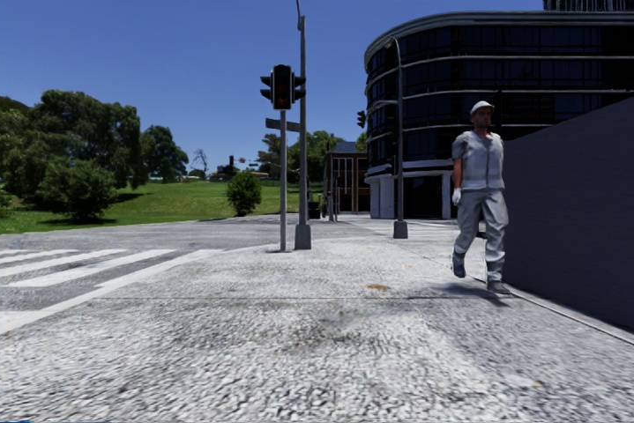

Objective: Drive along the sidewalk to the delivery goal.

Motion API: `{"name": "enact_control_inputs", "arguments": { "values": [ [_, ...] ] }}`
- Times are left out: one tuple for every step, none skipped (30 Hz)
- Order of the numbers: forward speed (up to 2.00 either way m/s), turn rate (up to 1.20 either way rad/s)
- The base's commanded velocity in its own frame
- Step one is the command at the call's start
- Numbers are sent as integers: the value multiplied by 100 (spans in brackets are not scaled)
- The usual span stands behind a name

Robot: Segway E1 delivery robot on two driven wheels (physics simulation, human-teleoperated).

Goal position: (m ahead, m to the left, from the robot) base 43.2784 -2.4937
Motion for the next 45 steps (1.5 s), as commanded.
{"name": "enact_control_inputs", "arguments": {
  "values": [
    [200, -14],
    [200, 0],
    [200, 0],
    [200, 0],
    [200, 0],
    [200, 0],
    [200, 0],
    [200, 0],
    [200, 0],
    [200, 0],
    [200, 0],
    [200, 0],
    [200, 0],
    [200, 0],
    [200, 0],
    [200, 0],
    [200, 0],
    [200, 0],
    [200, 0],
    [200, 0],
    [200, 0],
    [200, -3],
    [200, -5],
    [200, -7],
    [200, -7],
    [200, -7],
    [200, -8],
    [200, -8],
    [200, -8],
    [200, -10],
    [200, -15],
    [200, -28],
    [200, -32],
    [200, -32],
    [200, -35],
    [200, -36],
    [200, -36],
    [200, -36],
    [200, -36],
    [200, -36],
    [200, -36],
    [200, -36],
    [200, -36],
    [200, -36],
    [200, -36]
  ]
}}
